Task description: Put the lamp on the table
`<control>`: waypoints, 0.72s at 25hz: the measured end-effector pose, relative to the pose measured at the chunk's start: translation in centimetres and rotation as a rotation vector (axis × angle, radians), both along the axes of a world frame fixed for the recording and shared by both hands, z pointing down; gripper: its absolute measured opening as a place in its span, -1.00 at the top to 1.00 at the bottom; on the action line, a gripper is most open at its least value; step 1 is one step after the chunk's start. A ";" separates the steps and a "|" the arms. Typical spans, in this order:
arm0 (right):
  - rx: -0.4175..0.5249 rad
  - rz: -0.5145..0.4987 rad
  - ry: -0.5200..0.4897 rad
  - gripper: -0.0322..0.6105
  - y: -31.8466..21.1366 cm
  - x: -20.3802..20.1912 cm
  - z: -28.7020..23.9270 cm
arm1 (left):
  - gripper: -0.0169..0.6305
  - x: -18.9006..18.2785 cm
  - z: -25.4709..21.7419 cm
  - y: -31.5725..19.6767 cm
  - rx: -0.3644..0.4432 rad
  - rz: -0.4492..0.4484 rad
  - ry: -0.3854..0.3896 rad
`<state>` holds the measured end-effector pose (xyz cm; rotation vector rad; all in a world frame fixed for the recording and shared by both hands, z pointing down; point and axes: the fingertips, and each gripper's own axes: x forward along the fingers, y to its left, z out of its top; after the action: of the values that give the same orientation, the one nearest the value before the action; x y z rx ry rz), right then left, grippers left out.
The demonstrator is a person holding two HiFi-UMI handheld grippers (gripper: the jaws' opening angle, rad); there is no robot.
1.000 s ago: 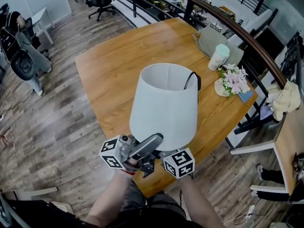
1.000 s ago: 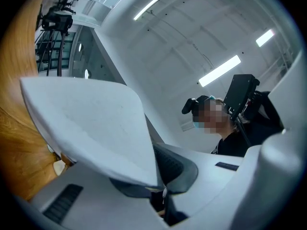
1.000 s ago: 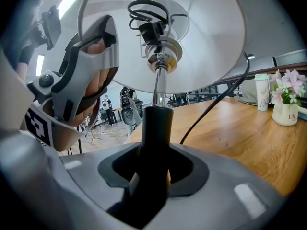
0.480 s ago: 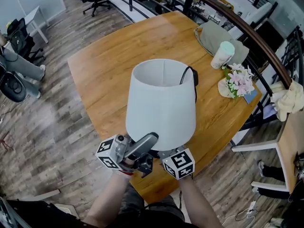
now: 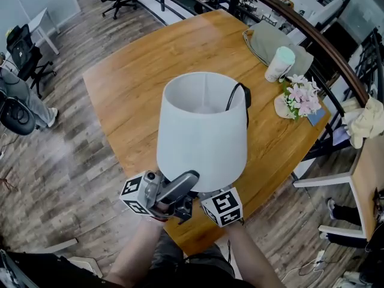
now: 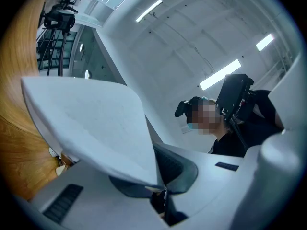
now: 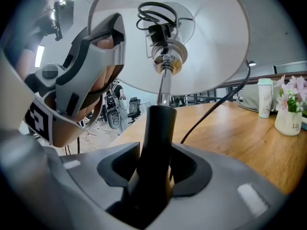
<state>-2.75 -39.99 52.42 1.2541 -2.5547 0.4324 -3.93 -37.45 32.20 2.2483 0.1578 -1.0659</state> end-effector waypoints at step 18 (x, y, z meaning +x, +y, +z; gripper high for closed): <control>0.015 0.067 0.043 0.30 4.8 2.8 -0.2 | 0.95 1.3 0.9 5.3 0.059 -0.034 -0.050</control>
<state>0.08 -35.16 52.20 1.3427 -2.4904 0.3964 -2.59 -32.11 33.07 2.3361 0.1317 -1.0347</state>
